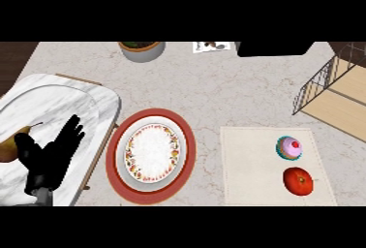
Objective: Pick the tomato from the placemat and place it in the tiered shelf
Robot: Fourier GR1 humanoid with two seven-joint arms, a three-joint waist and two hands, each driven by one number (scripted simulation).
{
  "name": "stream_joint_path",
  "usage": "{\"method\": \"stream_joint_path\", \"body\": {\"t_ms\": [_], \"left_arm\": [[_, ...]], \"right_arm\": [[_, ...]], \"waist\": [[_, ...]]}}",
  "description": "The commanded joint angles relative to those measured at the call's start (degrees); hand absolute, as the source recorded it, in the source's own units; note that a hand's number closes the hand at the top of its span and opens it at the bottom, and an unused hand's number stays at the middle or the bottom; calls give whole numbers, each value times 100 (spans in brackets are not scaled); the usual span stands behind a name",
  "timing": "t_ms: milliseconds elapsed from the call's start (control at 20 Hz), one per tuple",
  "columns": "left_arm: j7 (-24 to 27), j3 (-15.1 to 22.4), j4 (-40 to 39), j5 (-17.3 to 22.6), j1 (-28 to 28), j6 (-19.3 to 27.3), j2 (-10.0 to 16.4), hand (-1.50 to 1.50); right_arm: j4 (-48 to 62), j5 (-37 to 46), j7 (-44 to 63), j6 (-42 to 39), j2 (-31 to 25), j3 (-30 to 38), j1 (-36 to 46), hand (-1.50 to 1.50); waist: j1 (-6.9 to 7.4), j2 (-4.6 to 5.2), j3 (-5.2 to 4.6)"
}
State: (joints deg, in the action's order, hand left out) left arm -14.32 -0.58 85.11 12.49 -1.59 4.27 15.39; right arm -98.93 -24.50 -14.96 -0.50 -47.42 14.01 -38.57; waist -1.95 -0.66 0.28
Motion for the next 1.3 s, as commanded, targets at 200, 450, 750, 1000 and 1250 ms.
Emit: {"method": "stream_joint_path", "body": {"t_ms": [200,450,750,1000,1250], "left_arm": [[-91,75,-660,-69,207,-57,-155,0],[-175,39,-572,-46,262,-155,-84,0],[-345,25,-396,-55,224,-171,-66,0],[-383,126,-696,-210,629,-52,-256,0],[-249,105,-663,-241,393,-104,-304,0]], "right_arm": [[-1741,444,2108,609,-447,-76,-424,-150],[-2651,961,3794,1545,-588,-315,17,-150],[-2783,1713,5416,1824,-893,-987,684,-150],[-2109,2263,5971,1678,-805,-1996,1640,-150],[-2672,2836,7122,1564,-643,-2566,2050,-150]], "waist": [[122,95,-50],[224,100,-46],[297,93,-38],[347,120,-30],[255,85,-36]]}}
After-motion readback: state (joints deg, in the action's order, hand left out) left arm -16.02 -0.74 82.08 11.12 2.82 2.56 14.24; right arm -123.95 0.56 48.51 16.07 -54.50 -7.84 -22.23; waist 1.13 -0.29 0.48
